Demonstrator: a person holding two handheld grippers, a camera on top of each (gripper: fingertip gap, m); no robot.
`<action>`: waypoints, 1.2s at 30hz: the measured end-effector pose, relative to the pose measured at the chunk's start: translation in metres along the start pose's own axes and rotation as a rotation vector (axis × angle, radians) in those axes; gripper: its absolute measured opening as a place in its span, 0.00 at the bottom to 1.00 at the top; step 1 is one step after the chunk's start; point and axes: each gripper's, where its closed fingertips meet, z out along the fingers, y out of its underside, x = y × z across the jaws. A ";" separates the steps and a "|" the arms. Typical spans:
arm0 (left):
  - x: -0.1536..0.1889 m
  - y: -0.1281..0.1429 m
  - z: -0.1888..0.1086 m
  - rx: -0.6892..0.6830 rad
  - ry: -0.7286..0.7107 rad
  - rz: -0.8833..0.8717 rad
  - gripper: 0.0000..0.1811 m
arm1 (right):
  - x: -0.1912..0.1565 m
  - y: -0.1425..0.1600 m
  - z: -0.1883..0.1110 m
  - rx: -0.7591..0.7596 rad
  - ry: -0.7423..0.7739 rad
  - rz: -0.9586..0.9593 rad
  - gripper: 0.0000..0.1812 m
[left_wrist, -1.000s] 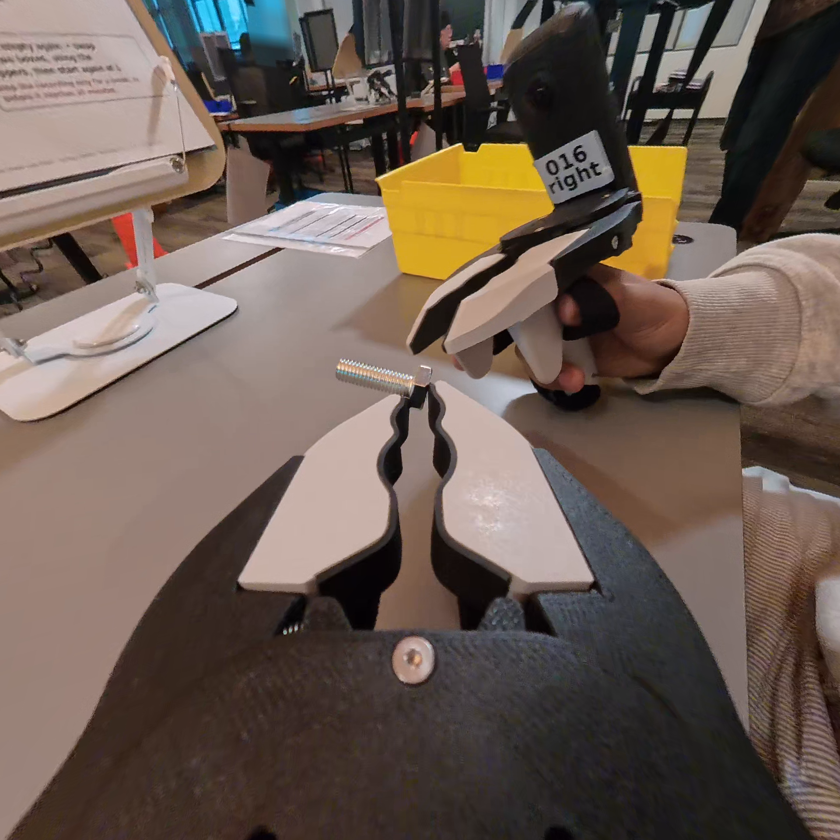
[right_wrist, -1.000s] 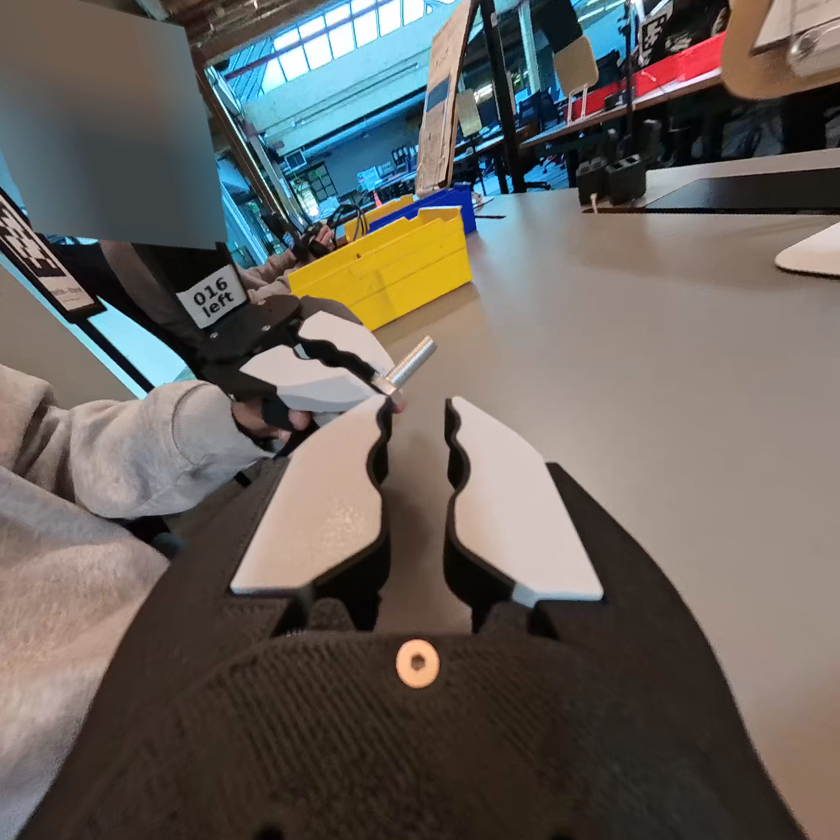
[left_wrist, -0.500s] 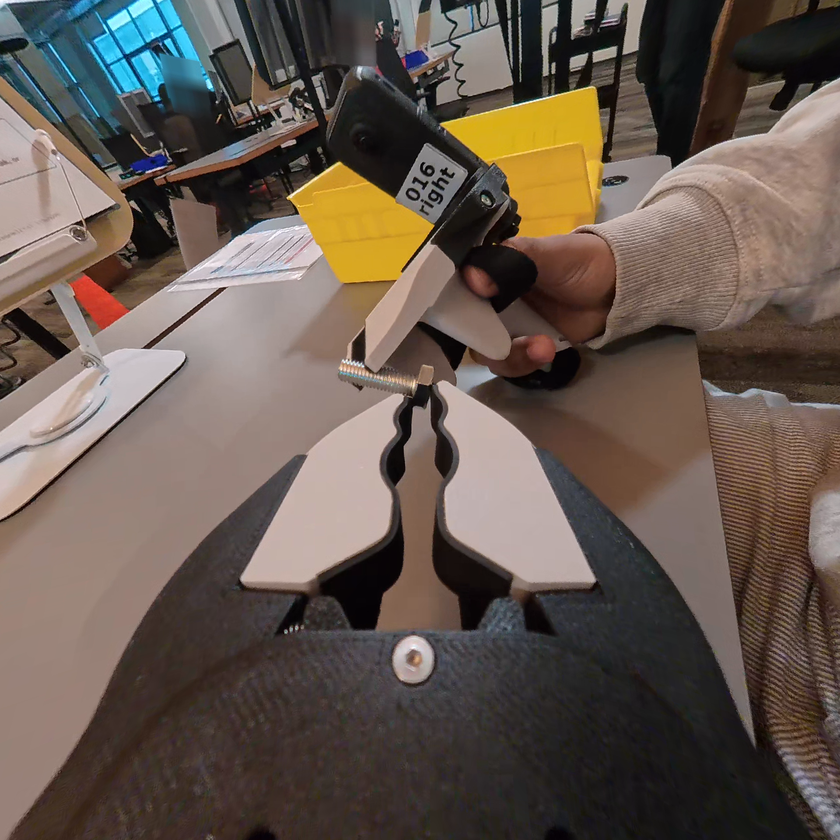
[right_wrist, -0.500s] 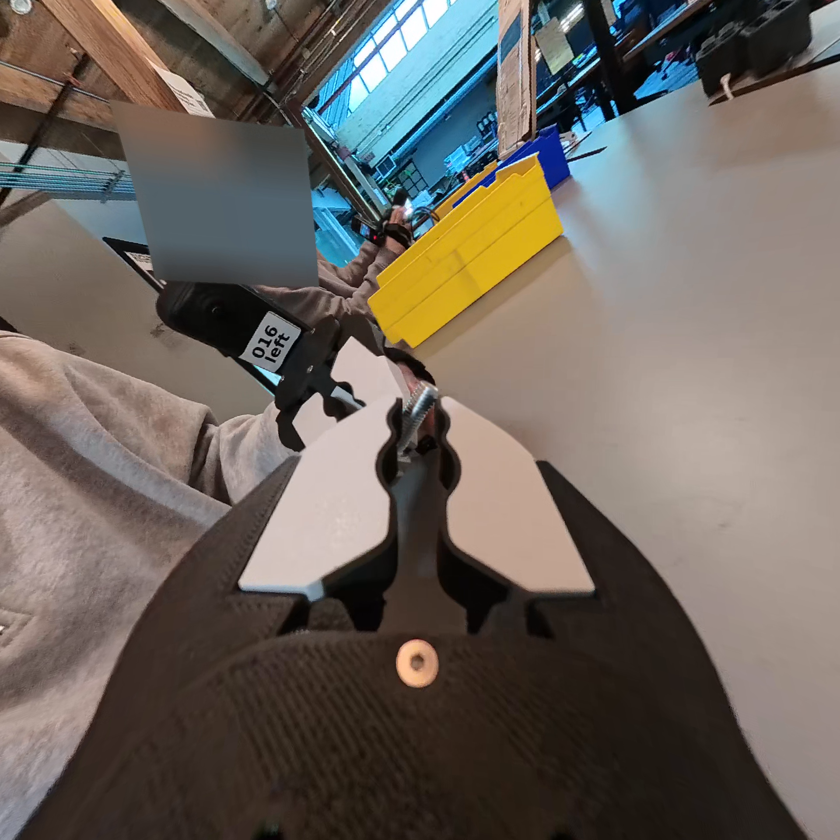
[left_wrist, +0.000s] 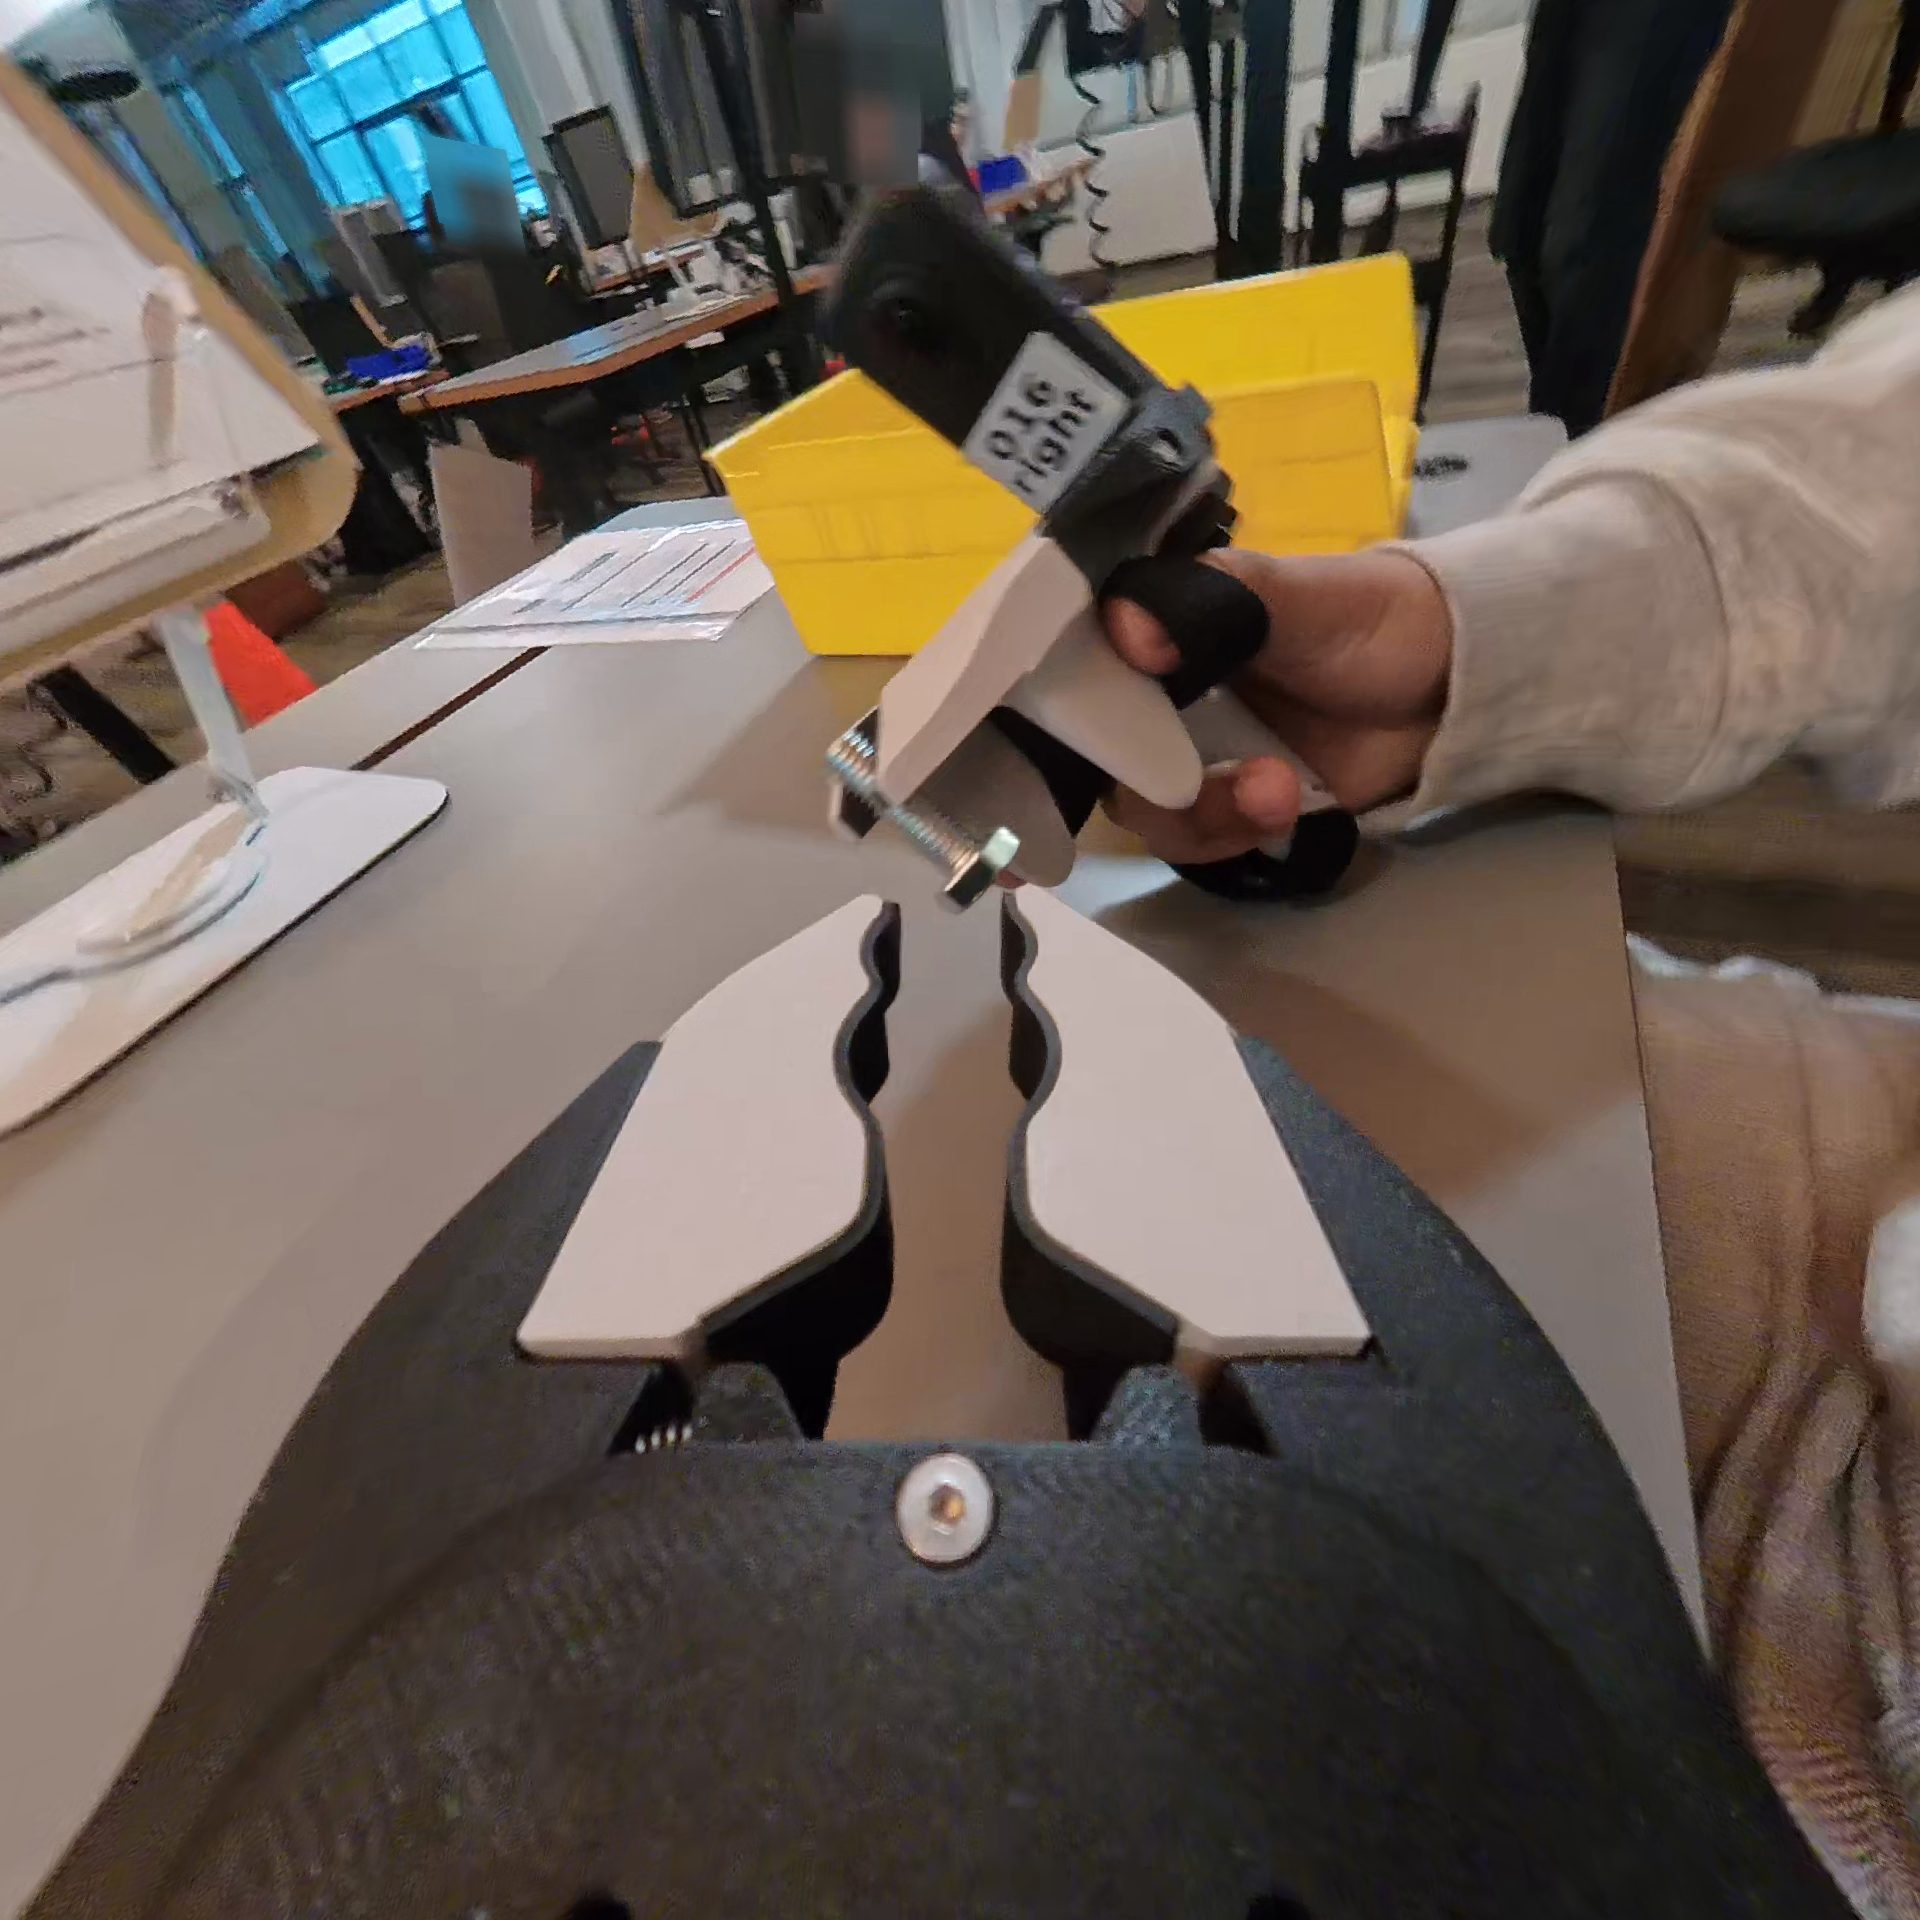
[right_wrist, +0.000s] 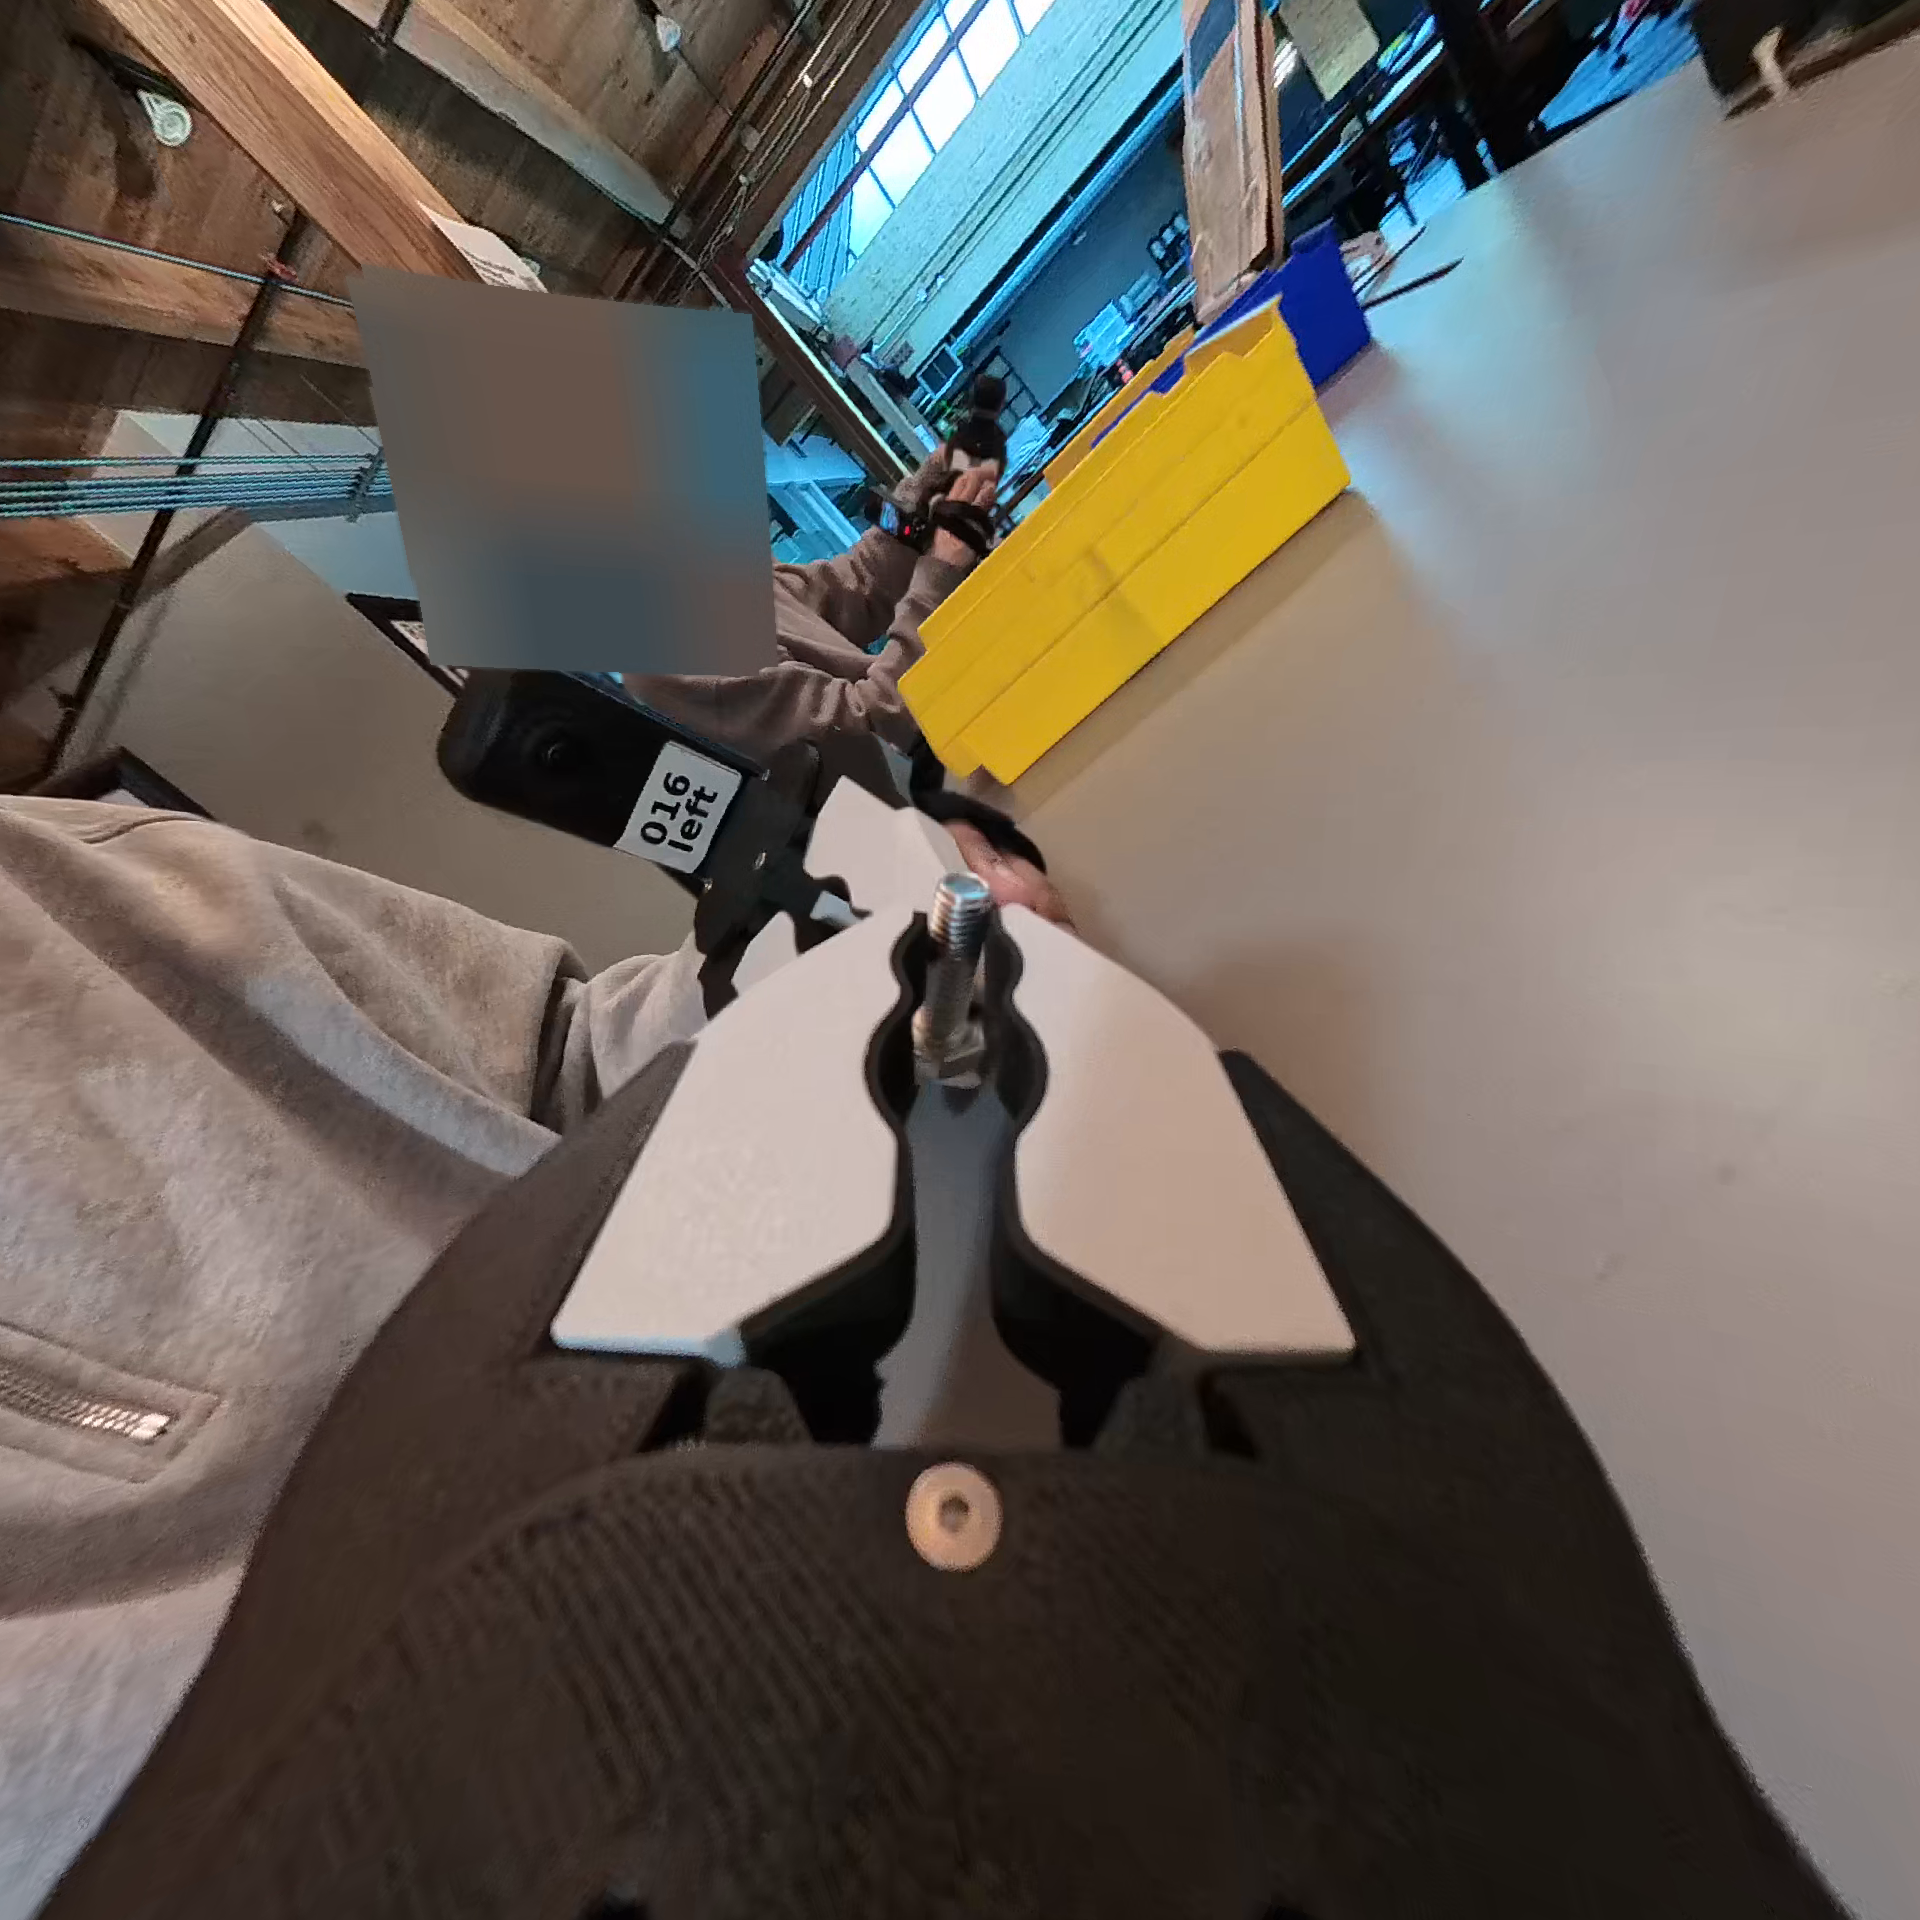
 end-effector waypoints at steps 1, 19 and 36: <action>-0.003 -0.002 -0.001 0.012 -0.003 -0.055 0.13 | 0.001 -0.003 -0.002 0.014 0.018 -0.022 0.05; 0.016 -0.011 -0.013 0.096 0.310 -0.382 0.20 | -0.027 0.002 0.011 0.002 0.026 -0.504 0.05; 0.028 -0.016 -0.015 0.118 0.365 -0.332 0.11 | -0.043 0.007 0.014 -0.007 -0.032 -0.546 0.05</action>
